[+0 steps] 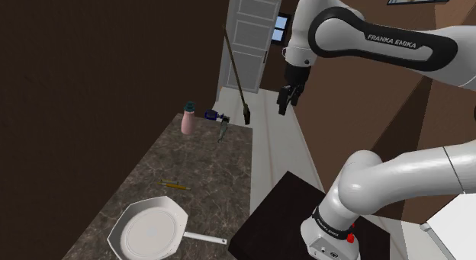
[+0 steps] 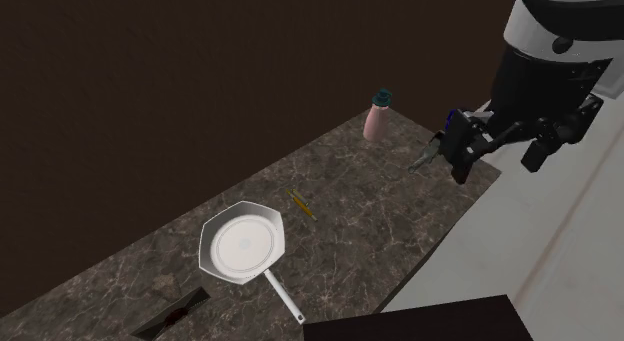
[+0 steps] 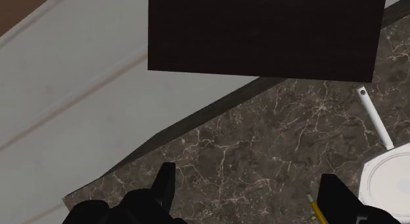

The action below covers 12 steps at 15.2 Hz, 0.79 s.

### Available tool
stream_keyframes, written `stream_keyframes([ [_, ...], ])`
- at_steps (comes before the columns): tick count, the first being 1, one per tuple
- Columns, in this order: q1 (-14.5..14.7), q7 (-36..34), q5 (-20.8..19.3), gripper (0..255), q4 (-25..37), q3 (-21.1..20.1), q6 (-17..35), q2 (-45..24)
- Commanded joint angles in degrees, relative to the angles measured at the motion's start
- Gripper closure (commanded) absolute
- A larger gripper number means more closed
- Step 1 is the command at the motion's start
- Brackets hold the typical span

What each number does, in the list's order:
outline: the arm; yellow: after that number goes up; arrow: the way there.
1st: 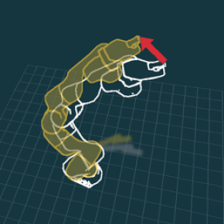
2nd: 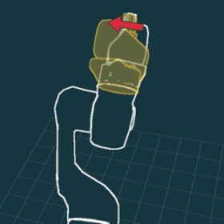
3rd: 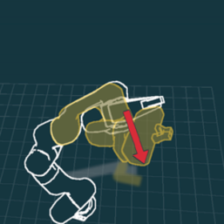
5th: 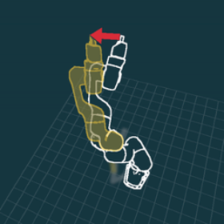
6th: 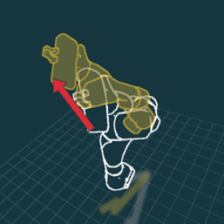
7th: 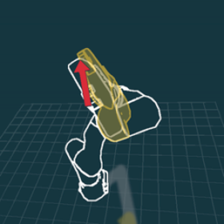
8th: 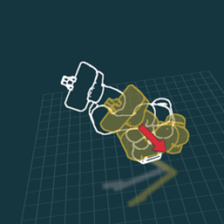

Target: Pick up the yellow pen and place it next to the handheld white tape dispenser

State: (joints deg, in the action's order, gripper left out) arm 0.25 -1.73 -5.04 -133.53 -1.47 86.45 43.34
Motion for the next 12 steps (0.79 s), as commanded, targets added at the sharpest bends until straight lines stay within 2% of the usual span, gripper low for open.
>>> stream_keyframes([
  [1,0.0,0.0,0.0,0,0.0,0.0,0.0,0.0],
  [12,1.9,-4.5,2.8,0,-6.9,-3.3,21.2,-14.0],
])
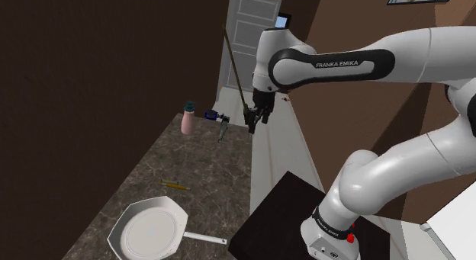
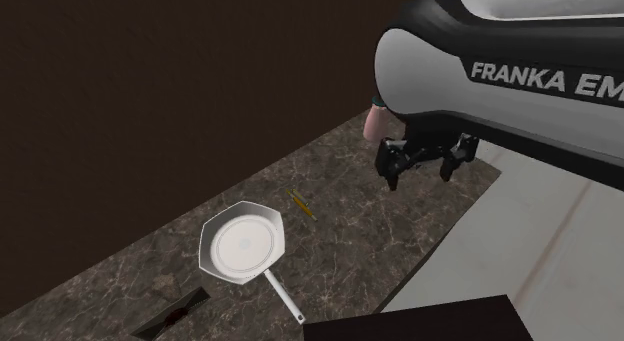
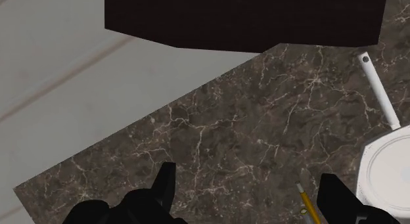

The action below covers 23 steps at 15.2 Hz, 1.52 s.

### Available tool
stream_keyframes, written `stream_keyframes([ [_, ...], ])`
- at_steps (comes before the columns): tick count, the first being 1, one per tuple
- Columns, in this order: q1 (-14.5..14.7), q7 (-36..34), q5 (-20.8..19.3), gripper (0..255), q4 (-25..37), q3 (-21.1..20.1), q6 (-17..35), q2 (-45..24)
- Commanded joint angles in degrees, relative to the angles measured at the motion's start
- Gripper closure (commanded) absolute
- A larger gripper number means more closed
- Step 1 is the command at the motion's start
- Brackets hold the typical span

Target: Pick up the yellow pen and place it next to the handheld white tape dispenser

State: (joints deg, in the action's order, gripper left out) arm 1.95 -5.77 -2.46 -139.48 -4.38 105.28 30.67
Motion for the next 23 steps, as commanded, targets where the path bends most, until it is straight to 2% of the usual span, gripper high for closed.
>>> stream_keyframes([
  [1,0.4,-0.9,0.4,0,-1.1,-0.7,4.2,-3.0],
  [12,1.7,-5.6,0.0,0,2.7,-4.0,22.8,-24.9],
  [18,2.7,-8.7,-2.1,0,8.8,-5.0,30.1,-38.1],
  [23,4.2,-11.2,-4.3,0,15.8,-5.0,34.3,-49.2],
])
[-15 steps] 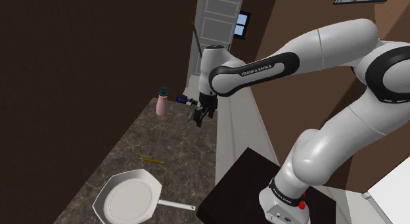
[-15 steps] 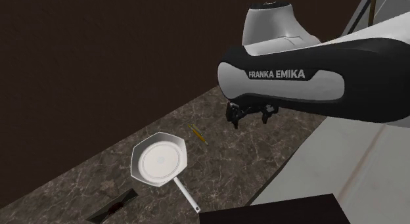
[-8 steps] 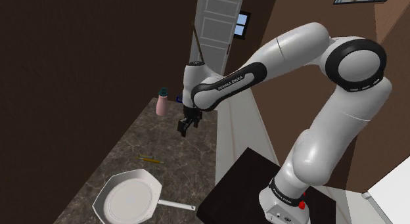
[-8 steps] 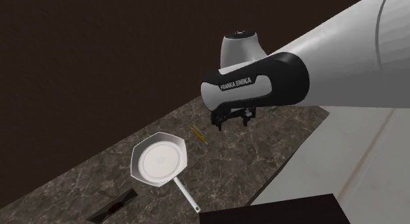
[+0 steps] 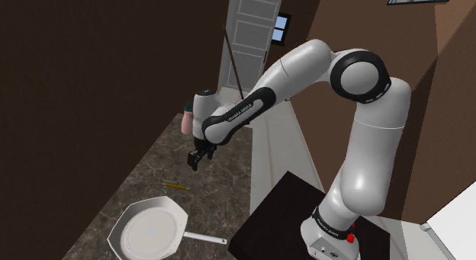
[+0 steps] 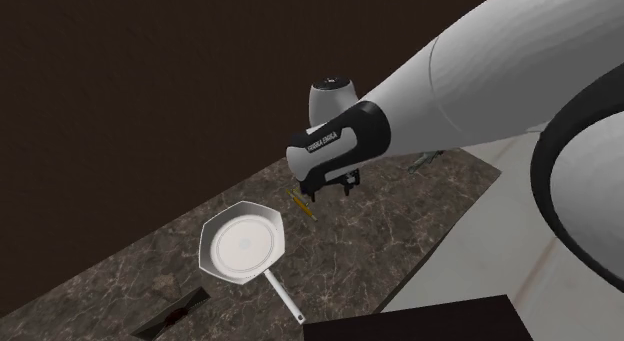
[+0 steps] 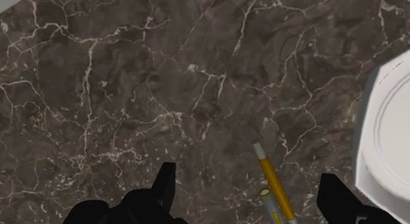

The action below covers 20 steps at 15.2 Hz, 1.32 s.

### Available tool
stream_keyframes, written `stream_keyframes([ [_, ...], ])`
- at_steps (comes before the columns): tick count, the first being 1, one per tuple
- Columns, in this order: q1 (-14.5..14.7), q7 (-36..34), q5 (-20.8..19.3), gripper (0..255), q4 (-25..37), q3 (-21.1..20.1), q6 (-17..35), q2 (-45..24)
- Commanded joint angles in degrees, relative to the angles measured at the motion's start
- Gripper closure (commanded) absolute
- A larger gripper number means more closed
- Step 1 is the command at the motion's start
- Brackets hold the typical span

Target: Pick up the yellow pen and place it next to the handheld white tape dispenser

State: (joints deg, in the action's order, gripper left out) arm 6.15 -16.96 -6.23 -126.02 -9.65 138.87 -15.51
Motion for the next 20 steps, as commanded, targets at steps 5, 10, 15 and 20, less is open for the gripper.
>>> stream_keyframes([
  [5,2.0,-1.8,-2.3,0,11.2,0.8,3.1,-14.0],
  [10,4.2,-2.8,-3.2,0,22.0,1.4,3.7,-25.1],
  [15,5.0,-3.0,-3.6,0,26.0,1.8,4.9,-30.1],
  [20,5.3,-3.2,-4.0,0,27.1,2.2,6.7,-33.1],
])
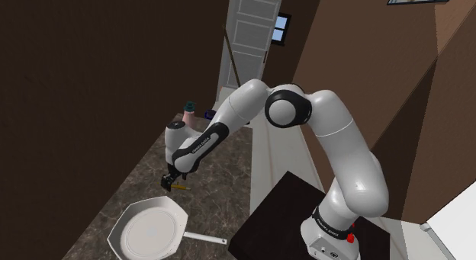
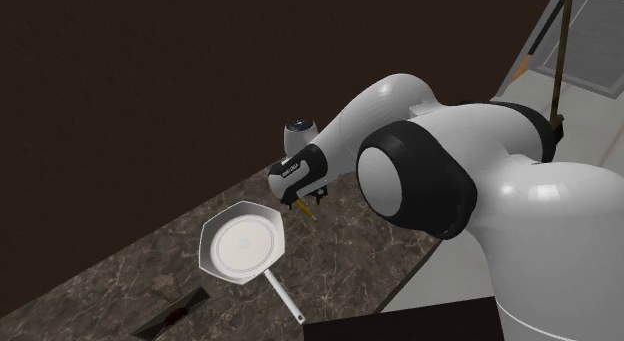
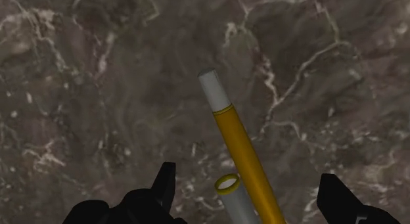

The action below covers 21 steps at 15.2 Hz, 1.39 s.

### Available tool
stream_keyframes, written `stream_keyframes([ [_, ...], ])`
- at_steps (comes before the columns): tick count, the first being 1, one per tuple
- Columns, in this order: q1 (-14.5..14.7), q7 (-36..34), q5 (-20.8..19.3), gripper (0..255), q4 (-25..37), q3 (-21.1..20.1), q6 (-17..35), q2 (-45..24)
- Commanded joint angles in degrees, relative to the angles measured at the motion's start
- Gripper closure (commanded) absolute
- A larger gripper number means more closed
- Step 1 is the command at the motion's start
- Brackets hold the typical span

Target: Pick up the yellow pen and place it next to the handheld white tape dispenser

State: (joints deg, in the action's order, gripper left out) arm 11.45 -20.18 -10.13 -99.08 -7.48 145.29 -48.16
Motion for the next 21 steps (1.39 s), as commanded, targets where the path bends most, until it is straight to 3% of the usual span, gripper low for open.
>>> stream_keyframes([
  [1,0.0,0.0,-0.1,0,0.2,0.1,0.3,-0.4],
  [7,0.0,0.0,0.0,0,0.2,0.1,0.3,-0.4],
  [8,0.0,0.0,0.0,255,0.2,0.1,0.3,-0.4],
  [21,-0.3,0.2,0.3,255,-1.0,-0.3,-1.3,2.3],
])
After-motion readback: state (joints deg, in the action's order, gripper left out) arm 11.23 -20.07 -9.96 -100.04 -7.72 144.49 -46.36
